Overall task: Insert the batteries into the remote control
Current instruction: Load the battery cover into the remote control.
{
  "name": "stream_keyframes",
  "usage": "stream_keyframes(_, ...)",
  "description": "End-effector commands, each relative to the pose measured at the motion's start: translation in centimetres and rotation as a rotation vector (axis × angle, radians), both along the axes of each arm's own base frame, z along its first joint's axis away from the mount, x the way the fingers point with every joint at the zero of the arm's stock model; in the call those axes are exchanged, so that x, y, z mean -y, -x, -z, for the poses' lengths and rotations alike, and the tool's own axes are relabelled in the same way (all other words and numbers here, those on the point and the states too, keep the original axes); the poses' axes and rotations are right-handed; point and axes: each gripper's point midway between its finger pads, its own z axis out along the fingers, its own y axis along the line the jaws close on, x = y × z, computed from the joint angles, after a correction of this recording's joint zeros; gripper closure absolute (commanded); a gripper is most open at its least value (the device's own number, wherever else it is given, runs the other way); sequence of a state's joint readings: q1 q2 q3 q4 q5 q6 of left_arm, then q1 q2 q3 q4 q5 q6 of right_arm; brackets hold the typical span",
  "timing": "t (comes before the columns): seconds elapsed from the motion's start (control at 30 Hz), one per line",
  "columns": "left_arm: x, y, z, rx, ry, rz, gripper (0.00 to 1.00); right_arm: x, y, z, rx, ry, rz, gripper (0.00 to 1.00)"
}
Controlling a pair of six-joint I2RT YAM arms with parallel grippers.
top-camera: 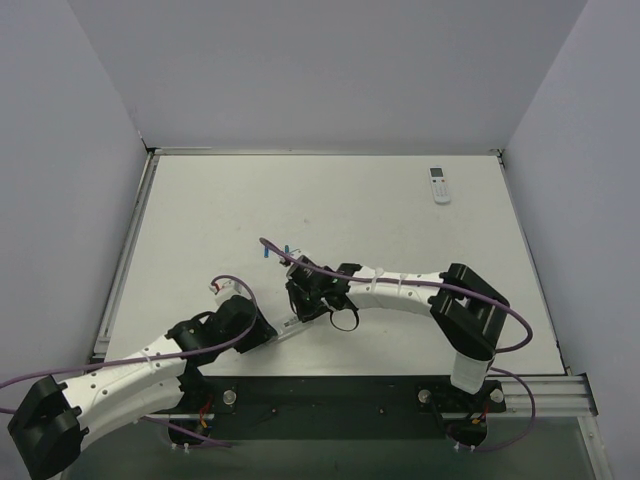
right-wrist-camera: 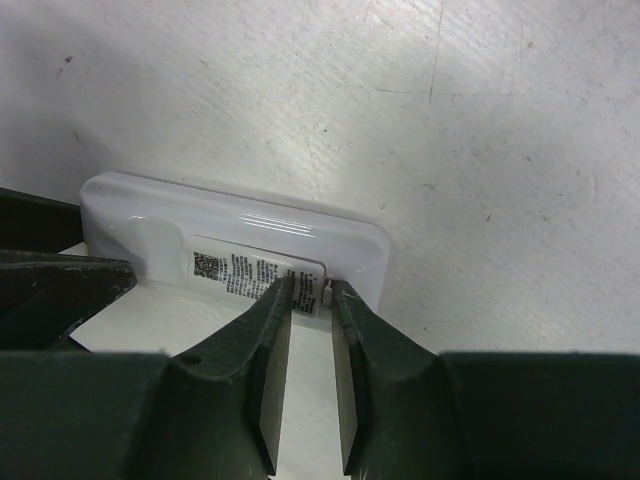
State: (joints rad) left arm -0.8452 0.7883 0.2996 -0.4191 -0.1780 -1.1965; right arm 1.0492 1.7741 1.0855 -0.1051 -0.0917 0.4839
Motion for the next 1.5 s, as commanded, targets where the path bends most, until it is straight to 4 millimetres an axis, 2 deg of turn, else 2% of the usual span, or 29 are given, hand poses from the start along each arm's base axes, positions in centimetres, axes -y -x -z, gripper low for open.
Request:
stream_keyframes(0.0, 0.6, -0.8, -1.8, 0.042, 0.035, -0.008, 0.48, 3.2, 1.8, 2.8, -0.017, 0.221, -0.052, 0.80)
stream_keyframes(0.37, -0.5, -0.8, -3.1, 0.072, 0.019, -0.036, 0.48, 5.1, 1.8, 5.1, 0.041, 0.408, -0.096, 0.73)
stream_keyframes(0.5, -0.7, -0.8, -3.4, 0.074, 0.013, -0.041, 0.48, 5.1, 1.9, 5.3, 0.056, 0.437, -0.117, 0.69)
stream_keyframes(0.63, -1.3, -0.8, -3.8, 0.075, -0.012, -0.055, 0.47, 4.7, 1.6, 4.8, 0.095, 0.448, -0.132, 0.67)
stream_keyframes(0.67, -1.4, -1.0, -4.2, 0.087, -0.012, -0.062, 0.47, 4.6, 1.5, 4.6, 0.102, 0.447, -0.133, 0.63)
stream_keyframes(0.73, -1.8, -1.0, -4.4, 0.087, -0.028, -0.069, 0.46, 4.4, 1.4, 4.4, 0.117, 0.448, -0.138, 0.62)
stream_keyframes(0.83, -2.3, -1.2, -4.8, 0.099, -0.052, -0.080, 0.44, 3.9, 1.2, 3.4, 0.148, 0.422, -0.141, 0.61)
stream_keyframes(0.93, -2.6, -1.4, -5.2, 0.106, -0.071, -0.092, 0.42, 3.1, 1.0, 1.9, 0.181, 0.370, -0.141, 0.51)
stream_keyframes(0.97, -2.6, -1.5, -5.4, 0.109, -0.067, -0.097, 0.42, 2.7, 0.8, 0.7, 0.204, 0.341, -0.138, 0.46)
stream_keyframes(1.1, -2.8, -2.0, -6.4, 0.136, -0.066, -0.117, 0.40, 2.2, 0.3, -1.6, 0.265, 0.264, -0.130, 0.43)
stream_keyframes(1.3, -2.9, -2.7, -7.6, 0.179, -0.068, -0.128, 0.35, 2.3, -0.2, -5.4, 0.350, 0.145, -0.103, 0.28)
stream_keyframes(1.33, -2.8, -2.8, -7.9, 0.188, -0.068, -0.122, 0.34, 2.7, -0.2, -5.4, 0.354, 0.141, -0.100, 0.22)
stream_keyframes(1.37, -2.8, -2.9, -8.1, 0.194, -0.070, -0.120, 0.34, 2.8, -0.2, -6.5, 0.369, 0.106, -0.088, 0.19)
stream_keyframes(1.47, -2.9, -2.9, -8.3, 0.205, -0.087, -0.102, 0.32, 3.7, -0.5, -8.0, 0.393, 0.042, -0.045, 0.08)
